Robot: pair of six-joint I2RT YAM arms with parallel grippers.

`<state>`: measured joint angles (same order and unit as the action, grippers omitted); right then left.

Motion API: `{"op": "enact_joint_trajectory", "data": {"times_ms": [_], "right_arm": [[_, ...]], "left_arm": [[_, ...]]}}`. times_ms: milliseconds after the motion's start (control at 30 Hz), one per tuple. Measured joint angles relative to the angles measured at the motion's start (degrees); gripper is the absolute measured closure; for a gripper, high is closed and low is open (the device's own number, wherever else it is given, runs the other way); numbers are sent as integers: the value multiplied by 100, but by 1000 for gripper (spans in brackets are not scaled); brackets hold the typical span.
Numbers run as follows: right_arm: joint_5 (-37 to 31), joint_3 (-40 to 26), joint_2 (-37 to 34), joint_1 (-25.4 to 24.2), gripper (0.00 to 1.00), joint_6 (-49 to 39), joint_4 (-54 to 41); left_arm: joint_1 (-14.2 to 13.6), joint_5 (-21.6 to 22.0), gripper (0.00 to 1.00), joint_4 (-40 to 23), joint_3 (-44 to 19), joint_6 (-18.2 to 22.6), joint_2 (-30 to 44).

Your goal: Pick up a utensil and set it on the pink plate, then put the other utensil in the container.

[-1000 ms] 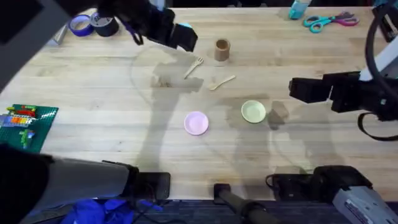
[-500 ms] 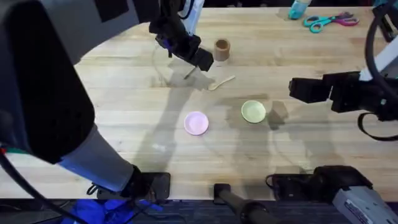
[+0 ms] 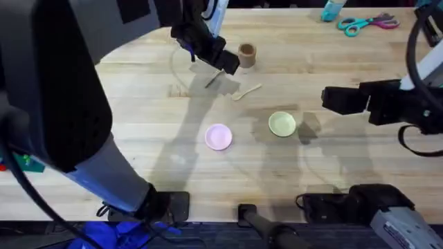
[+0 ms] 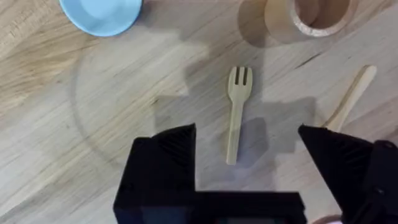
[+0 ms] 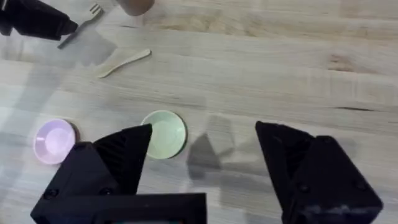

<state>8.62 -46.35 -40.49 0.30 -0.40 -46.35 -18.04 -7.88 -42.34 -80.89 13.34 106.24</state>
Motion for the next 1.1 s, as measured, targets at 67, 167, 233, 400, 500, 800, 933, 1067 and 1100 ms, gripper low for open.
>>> {"op": "enact_joint_trajectory", "data": {"times_ms": [67,167,233,400,500,800,933,1067,1100], "right_arm": [[0,0,-2,0,4,0,0],[0,0,-2,0,5,0,0],[0,0,-2,0,4,0,0],[0,0,-2,0,5,0,0],[0,0,0,0,5,0,0],[0,0,-2,0,4,0,0],[0,0,-2,0,5,0,0],[0,0,-2,0,4,0,0],[0,0,-2,0,4,0,0]], "left_arm": [[0,0,8,19,-10,-1,28],[0,0,8,12,-19,-1,146],[0,0,8,14,-19,1,268],[0,0,8,10,-19,-1,588],[0,13,8,14,-19,5,715],[0,31,26,-187,-189,47,838],[0,82,56,-332,-292,90,911],[-22,129,59,-392,-323,130,927],[-29,141,59,-394,-323,130,927]]}}
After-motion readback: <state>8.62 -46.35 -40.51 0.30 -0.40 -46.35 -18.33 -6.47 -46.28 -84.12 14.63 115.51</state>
